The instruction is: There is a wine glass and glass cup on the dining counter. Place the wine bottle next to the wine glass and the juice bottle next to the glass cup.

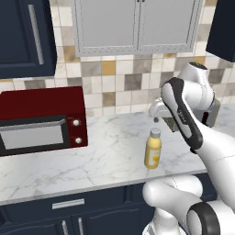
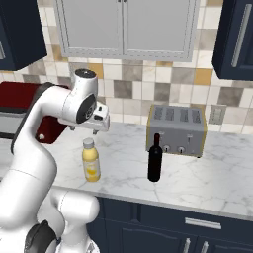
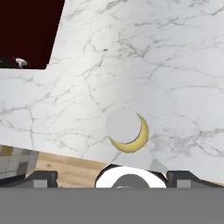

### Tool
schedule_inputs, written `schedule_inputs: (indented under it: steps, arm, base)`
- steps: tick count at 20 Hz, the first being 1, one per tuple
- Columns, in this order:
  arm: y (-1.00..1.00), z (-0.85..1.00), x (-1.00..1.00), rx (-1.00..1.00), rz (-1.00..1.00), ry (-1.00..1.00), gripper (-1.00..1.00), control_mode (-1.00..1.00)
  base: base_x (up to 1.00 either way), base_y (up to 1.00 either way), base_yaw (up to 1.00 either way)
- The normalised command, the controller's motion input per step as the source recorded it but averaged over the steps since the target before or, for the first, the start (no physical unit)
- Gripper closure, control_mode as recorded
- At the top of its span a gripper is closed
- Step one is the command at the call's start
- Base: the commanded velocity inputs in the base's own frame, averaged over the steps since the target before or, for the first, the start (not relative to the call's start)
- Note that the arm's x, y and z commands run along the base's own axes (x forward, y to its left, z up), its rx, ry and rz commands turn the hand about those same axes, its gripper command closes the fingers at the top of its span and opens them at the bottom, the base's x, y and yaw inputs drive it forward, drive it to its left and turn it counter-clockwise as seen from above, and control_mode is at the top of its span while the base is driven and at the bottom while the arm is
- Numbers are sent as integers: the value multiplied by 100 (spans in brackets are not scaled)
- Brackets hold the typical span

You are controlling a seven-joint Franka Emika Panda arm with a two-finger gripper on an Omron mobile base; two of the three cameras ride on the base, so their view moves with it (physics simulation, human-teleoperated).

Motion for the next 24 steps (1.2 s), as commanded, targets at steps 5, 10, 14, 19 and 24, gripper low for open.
schedule_inputs:
  steps: [5,10,14,19,24]
  arm:
    - [-16,-26,-13,11,16,-22,-100,-100]
    - [-4,-23,-6,0,17,-35,-100,-100]
    - [0,-27,0,-10,16,-42,-100,-100]
    - [-10,-23,3,0,21,-18,-100,-100]
    - [-26,-16,-2,0,33,-13,-100,-100]
  base:
    - [0,0,0]
    - [0,0,0]
    - [0,0,0]
    - [0,0,0]
    - [0,0,0]
